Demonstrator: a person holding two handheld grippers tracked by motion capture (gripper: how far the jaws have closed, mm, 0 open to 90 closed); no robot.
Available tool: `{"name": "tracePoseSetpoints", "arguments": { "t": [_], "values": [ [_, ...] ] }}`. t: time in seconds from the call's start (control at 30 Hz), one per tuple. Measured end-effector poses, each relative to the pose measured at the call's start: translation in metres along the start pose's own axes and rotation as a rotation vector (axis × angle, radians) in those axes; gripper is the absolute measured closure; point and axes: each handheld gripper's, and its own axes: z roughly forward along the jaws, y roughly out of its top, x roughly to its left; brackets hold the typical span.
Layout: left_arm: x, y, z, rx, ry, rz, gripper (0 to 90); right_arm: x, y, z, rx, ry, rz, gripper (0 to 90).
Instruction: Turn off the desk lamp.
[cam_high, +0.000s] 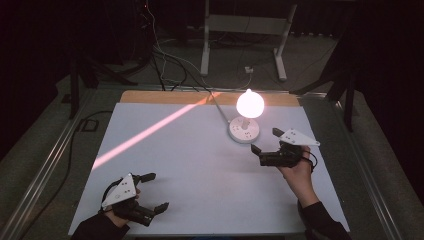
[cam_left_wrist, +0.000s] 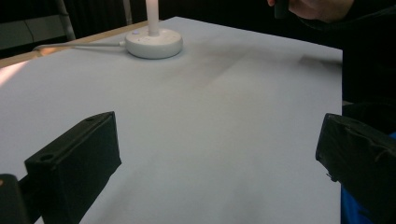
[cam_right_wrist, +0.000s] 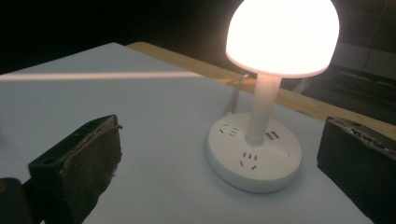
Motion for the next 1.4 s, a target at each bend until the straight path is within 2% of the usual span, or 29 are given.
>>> {"name": "tracePoseSetpoints", "arguments": {
  "t": [0.07,0.13,0.17,0.33,0.4,0.47,0.5,0.6,0.63,0.7,0.9,1.03,1.07,1.13,1.17,1.2,1.23,1.33,1.4],
  "values": [
    [0.0,0.0,0.0,0.001,0.003,0.004,0.4,-0.004,-0.002,0.006,0.016,-0.013,-0.027,0.0],
    [0.0,0.0,0.0,0.005,0.0,0.004,0.4,-0.006,-0.003,0.008,0.023,-0.017,-0.033,0.0],
    [0.0,0.0,0.0,0.0,0.001,0.0,0.4,-0.009,-0.004,0.013,0.036,-0.039,-0.041,0.0],
    [0.0,0.0,0.0,0.004,0.002,0.002,0.5,-0.014,-0.005,0.022,0.063,-0.054,-0.03,0.0],
    [0.0,0.0,0.0,0.001,0.001,-0.003,0.5,-0.017,-0.005,0.027,0.07,-0.068,-0.017,5.5],
    [0.0,0.0,0.0,0.003,0.001,0.001,0.4,-0.019,-0.006,0.029,0.073,-0.071,-0.012,5.6],
    [0.0,0.0,0.0,0.005,0.0,0.002,0.5,-0.022,-0.007,0.033,0.078,-0.082,-0.02,9.3],
    [0.001,0.0,0.0,-0.003,0.001,-0.005,0.5,-0.024,-0.008,0.037,0.082,-0.089,-0.007,10.4],
    [0.0,0.0,0.0,-0.002,0.002,-0.003,0.4,-0.026,-0.009,0.04,0.094,-0.1,-0.002,14.8],
    [0.0,0.0,0.0,0.006,0.001,0.002,0.5,-0.027,-0.009,0.042,0.096,-0.106,-0.005,15.4],
    [0.001,-0.001,0.0,0.006,0.001,0.001,0.4,-0.034,-0.013,0.054,0.116,-0.15,0.014,29.4],
    [0.001,-0.001,0.0,0.004,0.002,0.001,0.4,-0.04,-0.015,0.061,0.117,-0.181,0.045,38.5],
    [0.001,-0.001,0.001,0.009,0.001,-0.001,0.5,-0.041,-0.015,0.065,0.128,-0.19,0.047,45.9],
    [0.001,-0.001,0.0,0.004,0.0,-0.003,0.4,-0.042,-0.016,0.067,0.13,-0.201,0.051,48.7],
    [0.001,0.0,0.0,0.001,0.0,-0.006,0.5,-0.043,-0.016,0.068,0.132,-0.204,0.061,55.0],
    [0.001,-0.001,0.0,0.002,0.001,-0.004,0.4,-0.045,-0.017,0.07,0.143,-0.195,0.085,62.7],
    [0.001,-0.001,0.0,0.004,0.002,-0.005,0.4,-0.047,-0.017,0.073,0.16,-0.195,0.123,66.6],
    [0.001,-0.001,0.0,0.002,0.001,-0.008,0.5,-0.049,-0.018,0.077,0.169,-0.214,0.113,73.2],
    [0.001,-0.001,0.0,0.002,0.001,-0.007,0.4,-0.051,-0.018,0.081,0.186,-0.223,0.127,79.2]
  ]
}}
